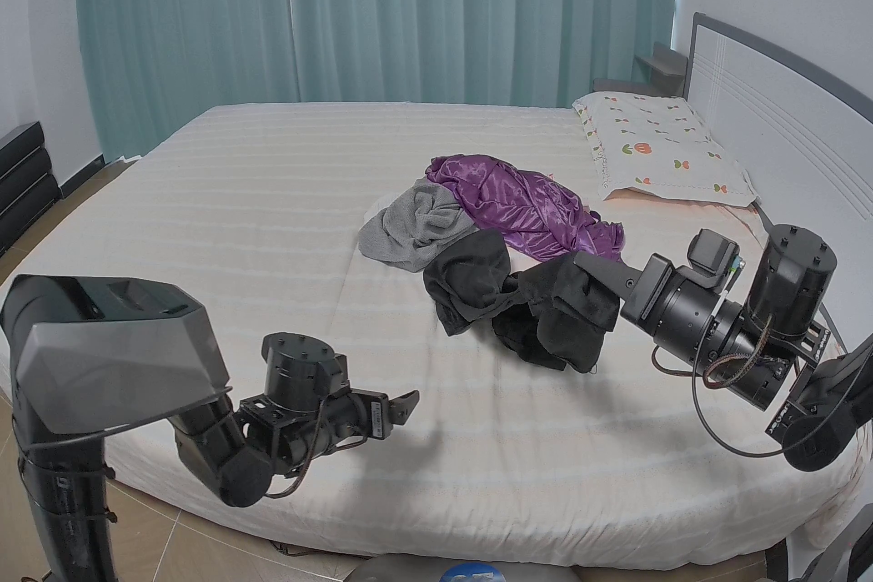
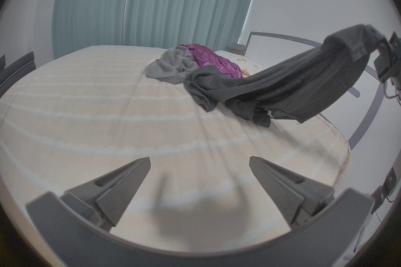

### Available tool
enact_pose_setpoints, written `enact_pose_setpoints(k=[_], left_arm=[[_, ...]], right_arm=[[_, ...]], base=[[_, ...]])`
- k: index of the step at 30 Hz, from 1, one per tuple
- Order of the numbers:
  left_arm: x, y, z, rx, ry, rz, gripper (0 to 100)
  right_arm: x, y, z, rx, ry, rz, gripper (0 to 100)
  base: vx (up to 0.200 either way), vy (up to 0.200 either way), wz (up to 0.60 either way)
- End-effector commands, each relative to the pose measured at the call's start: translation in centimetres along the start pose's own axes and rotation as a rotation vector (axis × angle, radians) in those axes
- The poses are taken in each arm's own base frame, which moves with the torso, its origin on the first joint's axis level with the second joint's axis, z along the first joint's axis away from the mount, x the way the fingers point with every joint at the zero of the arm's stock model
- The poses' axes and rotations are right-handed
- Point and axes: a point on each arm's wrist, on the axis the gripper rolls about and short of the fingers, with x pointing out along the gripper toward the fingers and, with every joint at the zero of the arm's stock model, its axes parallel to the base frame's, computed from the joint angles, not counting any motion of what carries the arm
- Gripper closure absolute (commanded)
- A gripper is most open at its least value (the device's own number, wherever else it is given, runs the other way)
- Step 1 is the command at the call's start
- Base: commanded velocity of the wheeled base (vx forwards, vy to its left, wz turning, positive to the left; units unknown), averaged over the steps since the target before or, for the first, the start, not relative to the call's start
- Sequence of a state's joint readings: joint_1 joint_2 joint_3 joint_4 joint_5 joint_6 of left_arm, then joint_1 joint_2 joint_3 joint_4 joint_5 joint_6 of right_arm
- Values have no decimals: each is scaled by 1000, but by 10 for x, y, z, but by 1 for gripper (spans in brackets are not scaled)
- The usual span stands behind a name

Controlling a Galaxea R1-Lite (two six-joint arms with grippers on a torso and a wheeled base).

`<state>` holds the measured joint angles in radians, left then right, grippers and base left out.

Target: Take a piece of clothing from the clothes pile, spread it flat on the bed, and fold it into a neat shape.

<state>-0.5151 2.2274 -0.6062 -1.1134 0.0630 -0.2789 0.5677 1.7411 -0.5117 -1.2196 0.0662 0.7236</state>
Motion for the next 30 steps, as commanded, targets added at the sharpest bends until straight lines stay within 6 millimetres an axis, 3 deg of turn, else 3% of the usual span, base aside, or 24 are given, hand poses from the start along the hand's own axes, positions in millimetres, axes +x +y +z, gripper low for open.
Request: enact_pose_setpoints(k=[1,6,11,19,25,30], left_arm=[[45,-22,-4,27,-45,-24,0],[72,-41,4,32,-124,-27,0],[78,-55,6,43,-146,-48,0],[86,-55,4,40,-155,-49,0],[129,-52,16,10,-260,-1,0],[153,-50,28,-4,-292,15,0]], right_arm=[[-12,20,10,-8,-42,69,100],[-18,27,8,-8,-35,94,100],[-18,29,6,-8,-28,102,100],[-16,37,4,-9,-26,134,100],[-20,44,1,-13,-15,159,100],[-25,46,4,-17,-27,171,100]], base=[[0,0,0],[0,0,0],[0,0,0],[0,0,0],[0,0,0],[0,0,0]])
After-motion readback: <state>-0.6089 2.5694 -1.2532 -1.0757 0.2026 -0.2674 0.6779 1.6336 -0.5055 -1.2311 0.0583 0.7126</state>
